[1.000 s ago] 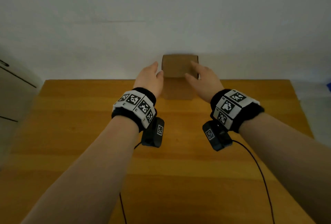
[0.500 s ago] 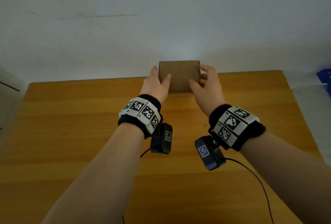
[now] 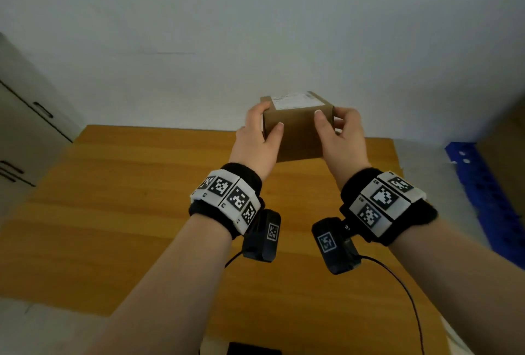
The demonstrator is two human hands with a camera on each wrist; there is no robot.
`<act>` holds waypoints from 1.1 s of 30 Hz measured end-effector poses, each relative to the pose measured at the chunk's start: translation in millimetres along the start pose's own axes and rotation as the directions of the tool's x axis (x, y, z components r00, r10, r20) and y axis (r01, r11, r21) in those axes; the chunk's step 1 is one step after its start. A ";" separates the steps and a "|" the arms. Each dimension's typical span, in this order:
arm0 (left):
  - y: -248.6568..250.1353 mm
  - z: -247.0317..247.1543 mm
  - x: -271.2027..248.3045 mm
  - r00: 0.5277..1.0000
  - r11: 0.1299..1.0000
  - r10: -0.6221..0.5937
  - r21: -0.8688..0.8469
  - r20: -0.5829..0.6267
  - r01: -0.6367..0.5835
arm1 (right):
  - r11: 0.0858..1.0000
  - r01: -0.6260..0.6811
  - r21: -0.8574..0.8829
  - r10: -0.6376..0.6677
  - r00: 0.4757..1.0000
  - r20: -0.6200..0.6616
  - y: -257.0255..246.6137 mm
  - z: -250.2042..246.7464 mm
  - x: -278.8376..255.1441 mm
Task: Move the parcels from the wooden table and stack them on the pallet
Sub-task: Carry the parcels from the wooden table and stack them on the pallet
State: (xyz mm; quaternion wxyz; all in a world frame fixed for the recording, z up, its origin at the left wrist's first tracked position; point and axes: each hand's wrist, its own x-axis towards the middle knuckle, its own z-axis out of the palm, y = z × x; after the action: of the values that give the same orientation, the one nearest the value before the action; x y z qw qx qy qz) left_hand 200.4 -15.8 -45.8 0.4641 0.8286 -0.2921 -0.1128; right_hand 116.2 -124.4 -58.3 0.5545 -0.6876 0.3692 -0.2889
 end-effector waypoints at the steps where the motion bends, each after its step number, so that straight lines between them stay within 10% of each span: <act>1: 14.5 11.6 -13.7 0.999 1.000 0.006 -0.022 -0.034 -0.006 | 0.999 0.018 0.039 -0.018 1.000 0.003 -2.7 -20.4 -5.7; 13: 170.1 78.5 -127.0 0.957 0.971 0.194 -0.100 -0.218 -0.219 | 0.944 0.147 0.297 -0.121 0.987 -0.104 -58.0 -202.7 -71.1; 33: 308.3 124.8 -278.1 0.873 0.844 0.461 -0.226 -0.159 -0.487 | 0.882 0.337 0.329 -0.257 0.930 -0.263 -92.4 -380.6 -212.6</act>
State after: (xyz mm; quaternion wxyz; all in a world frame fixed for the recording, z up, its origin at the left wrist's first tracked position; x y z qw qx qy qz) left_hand -197.2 -62.6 120.2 0.5955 0.6672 -0.4474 0.0094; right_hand -292.7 -147.0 117.5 0.5799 -0.5853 0.2550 -0.5061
